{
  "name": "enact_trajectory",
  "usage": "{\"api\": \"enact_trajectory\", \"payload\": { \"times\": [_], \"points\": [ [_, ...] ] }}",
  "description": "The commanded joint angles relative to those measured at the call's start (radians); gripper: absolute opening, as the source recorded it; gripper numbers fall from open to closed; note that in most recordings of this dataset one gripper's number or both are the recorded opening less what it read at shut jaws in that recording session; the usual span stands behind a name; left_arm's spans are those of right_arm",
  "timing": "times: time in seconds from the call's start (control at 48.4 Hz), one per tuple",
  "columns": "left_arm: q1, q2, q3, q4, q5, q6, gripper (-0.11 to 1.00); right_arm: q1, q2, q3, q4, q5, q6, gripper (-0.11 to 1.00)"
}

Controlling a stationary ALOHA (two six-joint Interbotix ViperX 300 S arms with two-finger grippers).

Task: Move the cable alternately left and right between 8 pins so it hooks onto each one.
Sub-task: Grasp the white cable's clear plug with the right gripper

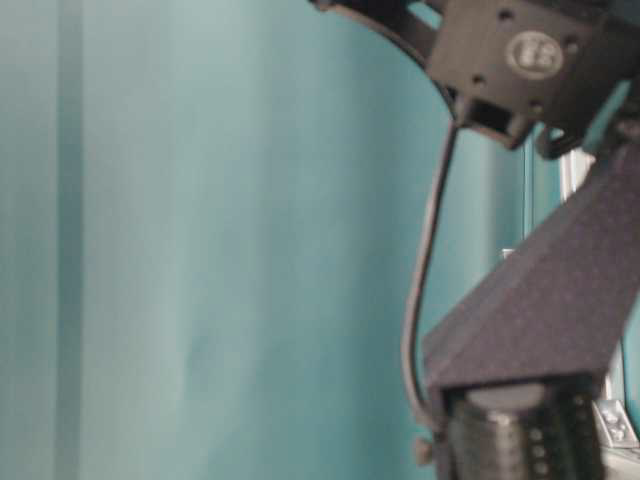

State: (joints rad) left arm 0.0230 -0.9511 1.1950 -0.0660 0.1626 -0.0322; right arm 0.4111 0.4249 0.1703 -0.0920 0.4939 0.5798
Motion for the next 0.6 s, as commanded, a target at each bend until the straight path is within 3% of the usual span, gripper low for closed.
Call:
{"api": "enact_trajectory", "payload": {
  "times": [0.0, 0.124, 0.372, 0.579],
  "points": [
    [-0.003, -0.029, 0.002, 0.003, 0.012, 0.003, 0.77, 0.009, -0.021, -0.023, 0.002, 0.043, 0.023, 0.38],
    [-0.003, -0.061, 0.015, 0.003, 0.041, 0.003, 0.77, 0.012, -0.020, -0.026, 0.000, 0.118, 0.031, 0.16],
    [-0.003, -0.077, 0.040, 0.005, 0.058, 0.003, 0.77, 0.015, -0.026, -0.023, -0.014, 0.149, 0.035, 0.16],
    [-0.003, -0.078, 0.040, 0.005, 0.058, 0.003, 0.77, 0.018, -0.121, -0.011, -0.081, 0.161, 0.067, 0.16]
  ]
}}
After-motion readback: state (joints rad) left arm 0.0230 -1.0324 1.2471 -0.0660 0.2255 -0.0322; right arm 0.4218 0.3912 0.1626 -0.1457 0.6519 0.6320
